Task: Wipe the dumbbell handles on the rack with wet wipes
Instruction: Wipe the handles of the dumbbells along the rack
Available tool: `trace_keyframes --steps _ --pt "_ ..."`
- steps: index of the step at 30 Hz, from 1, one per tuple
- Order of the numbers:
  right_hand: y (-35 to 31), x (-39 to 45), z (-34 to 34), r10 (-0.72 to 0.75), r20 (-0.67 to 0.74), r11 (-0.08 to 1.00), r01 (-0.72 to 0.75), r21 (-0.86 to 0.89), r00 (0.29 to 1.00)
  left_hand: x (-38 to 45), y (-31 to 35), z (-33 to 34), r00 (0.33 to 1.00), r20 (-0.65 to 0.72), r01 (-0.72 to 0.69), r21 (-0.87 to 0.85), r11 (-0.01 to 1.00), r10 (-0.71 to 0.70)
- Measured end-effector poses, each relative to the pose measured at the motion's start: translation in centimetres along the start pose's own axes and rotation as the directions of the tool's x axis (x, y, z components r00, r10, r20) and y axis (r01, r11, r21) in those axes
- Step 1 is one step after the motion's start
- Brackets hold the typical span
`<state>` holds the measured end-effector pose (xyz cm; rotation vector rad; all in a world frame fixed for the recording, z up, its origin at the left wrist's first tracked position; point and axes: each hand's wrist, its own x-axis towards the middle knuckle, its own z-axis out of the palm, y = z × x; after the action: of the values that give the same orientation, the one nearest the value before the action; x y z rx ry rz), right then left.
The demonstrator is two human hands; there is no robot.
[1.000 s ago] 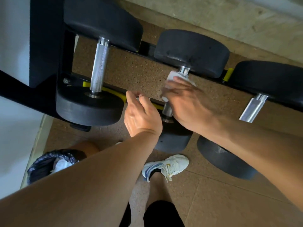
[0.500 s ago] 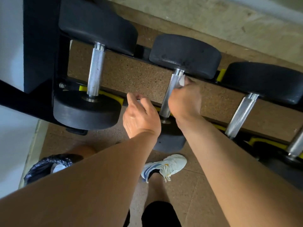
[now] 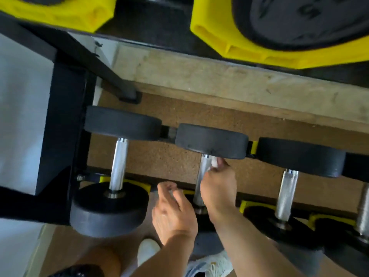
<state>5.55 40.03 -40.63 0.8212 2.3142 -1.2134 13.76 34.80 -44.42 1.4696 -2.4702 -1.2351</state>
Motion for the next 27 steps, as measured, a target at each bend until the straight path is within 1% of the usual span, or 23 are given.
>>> trace_keyframes --steps 2,3,4,5,6,7,8,9,10,11,12,13,14,15,17,18,19,20,21,22,23,25,27 --pt "1.9 -0.3 -0.6 -0.124 0.105 0.950 0.148 -0.276 0.987 0.3 0.1 0.0 1.000 0.011 0.001 0.014 1.000 -0.001" --pt "3.0 -0.3 -1.1 -0.158 0.198 0.869 0.231 -0.438 0.967 0.3 0.0 0.0 1.000 0.022 0.012 0.019 1.000 -0.012" --pt "3.9 -0.6 -1.5 -0.115 0.311 0.755 0.287 -0.589 0.943 0.4 0.0 -0.1 0.999 0.030 0.025 0.024 0.999 -0.026" --pt "4.5 -0.8 -2.0 -0.026 0.403 0.653 0.321 -0.686 0.915 0.4 0.0 -0.1 0.999 0.036 0.029 0.028 0.999 -0.030" --pt "4.7 -0.8 -2.4 0.058 0.450 0.612 0.325 -0.721 0.891 0.3 0.0 -0.2 0.999 0.038 0.021 0.029 0.999 -0.022" --pt "4.7 -0.8 -2.9 0.084 0.464 0.656 0.301 -0.692 0.882 0.2 0.1 -0.2 0.999 0.037 0.014 0.026 1.000 -0.015" --pt "4.2 -0.6 -3.3 0.083 0.433 0.769 0.219 -0.601 0.897 0.2 0.3 -0.3 0.999 0.036 0.014 0.016 1.000 -0.015" --pt "3.3 -0.4 -3.8 0.083 0.380 0.893 0.101 -0.439 0.921 0.3 0.4 -0.3 0.999 0.038 0.020 0.007 1.000 -0.021" --pt "2.4 -0.1 -4.0 0.100 0.305 0.967 -0.019 -0.256 0.947 0.4 0.5 -0.3 0.998 0.047 0.030 0.004 1.000 -0.030" --pt "1.6 0.2 -3.9 0.116 0.237 0.992 -0.099 -0.082 0.964 0.5 0.4 -0.2 0.997 0.061 0.035 0.011 0.999 -0.036" --pt "0.9 0.3 -3.6 0.106 0.194 0.993 -0.114 0.029 0.975 0.5 0.3 -0.2 0.997 0.074 0.031 0.023 0.999 -0.033" --pt "0.4 0.0 -3.0 0.074 0.176 0.994 -0.087 0.064 0.982 0.5 0.2 -0.1 0.997 0.079 0.013 0.035 0.999 -0.016" --pt "0.3 -0.5 -2.4 0.028 0.166 0.999 -0.032 0.021 0.986 0.6 0.1 -0.1 0.997 0.080 -0.019 0.047 0.999 0.015" --pt "0.6 -1.0 -1.8 -0.027 0.148 0.996 0.040 -0.085 0.989 0.7 0.0 -0.1 0.996 0.079 -0.046 0.060 0.997 0.041" --pt "2.3 -1.6 -1.5 -0.122 0.178 0.904 0.184 -0.387 0.976 0.7 -0.1 -0.1 0.996 0.080 -0.048 0.065 0.997 0.043" --pt "3.3 -1.7 -1.9 -0.106 0.250 0.830 0.225 -0.510 0.962 0.7 0.0 -0.1 0.996 0.080 -0.044 0.064 0.997 0.039" --pt "3.9 -1.8 -2.4 -0.052 0.330 0.774 0.247 -0.584 0.942 0.7 0.0 -0.2 0.996 0.082 -0.040 0.066 0.997 0.035" --pt "3.9 -1.7 -3.1 0.035 0.393 0.751 0.235 -0.617 0.919 0.6 0.1 -0.3 0.996 0.086 -0.034 0.073 0.997 0.028" --pt "3.8 -1.4 -3.7 0.100 0.433 0.777 0.202 -0.597 0.896 0.5 0.0 -0.3 0.996 0.091 -0.029 0.077 0.997 0.022" --pt "3.2 -1.1 -4.3 0.152 0.445 0.849 0.115 -0.516 0.882 0.5 0.1 -0.3 0.995 0.096 -0.024 0.077 0.997 0.016" --pt "2.7 -0.6 -4.6 0.170 0.420 0.922 0.007 -0.387 0.892 0.4 0.2 -0.4 0.995 0.097 -0.019 0.072 0.997 0.012" --pt "1.3 0.7 -4.3 0.182 0.243 0.981 -0.158 -0.114 0.953 0.4 0.3 -0.5 0.995 0.098 -0.009 0.065 0.998 0.002" --pt "0.3 1.7 -3.0 0.168 0.115 0.986 -0.169 0.004 0.979 0.3 0.5 -0.5 0.996 0.095 -0.010 0.068 0.998 0.003"
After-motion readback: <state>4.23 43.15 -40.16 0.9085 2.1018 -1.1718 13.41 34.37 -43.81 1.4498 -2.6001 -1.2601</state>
